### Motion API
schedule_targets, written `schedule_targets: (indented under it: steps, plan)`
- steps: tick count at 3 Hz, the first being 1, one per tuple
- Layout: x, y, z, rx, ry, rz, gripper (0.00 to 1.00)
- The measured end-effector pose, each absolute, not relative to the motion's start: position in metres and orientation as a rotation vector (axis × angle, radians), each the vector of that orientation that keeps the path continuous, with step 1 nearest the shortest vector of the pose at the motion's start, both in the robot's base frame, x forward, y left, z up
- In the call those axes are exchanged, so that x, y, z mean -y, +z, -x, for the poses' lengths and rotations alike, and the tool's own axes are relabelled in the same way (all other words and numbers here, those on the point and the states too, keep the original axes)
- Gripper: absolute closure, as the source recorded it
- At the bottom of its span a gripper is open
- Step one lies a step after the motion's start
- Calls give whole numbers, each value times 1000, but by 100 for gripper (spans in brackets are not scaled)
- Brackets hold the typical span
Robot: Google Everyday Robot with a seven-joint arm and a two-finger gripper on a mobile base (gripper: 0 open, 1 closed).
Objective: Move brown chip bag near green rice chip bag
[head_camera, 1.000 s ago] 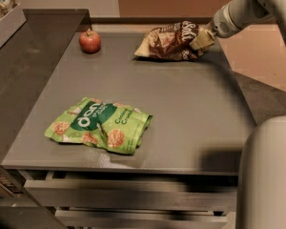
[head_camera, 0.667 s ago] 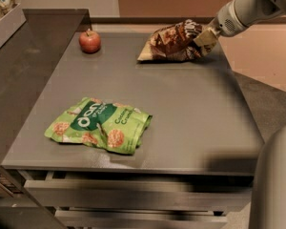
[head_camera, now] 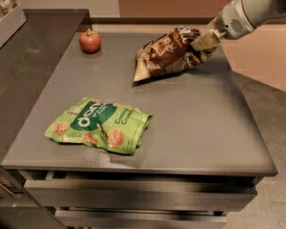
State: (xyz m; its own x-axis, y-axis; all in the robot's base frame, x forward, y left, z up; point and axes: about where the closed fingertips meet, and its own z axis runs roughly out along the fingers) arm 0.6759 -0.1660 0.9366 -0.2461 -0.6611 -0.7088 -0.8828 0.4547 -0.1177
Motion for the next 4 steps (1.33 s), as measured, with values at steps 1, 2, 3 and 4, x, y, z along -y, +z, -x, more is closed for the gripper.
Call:
schedule_targets:
  steps: [1,2,3,4]
  plan:
    - [142,937,-637,-1963,498,1380,100]
    - [116,936,-603,-1923,591,1465,100]
    - [98,935,-578,-1893,648,1529,84]
    - [89,931,-565,-1883,665,1556,61]
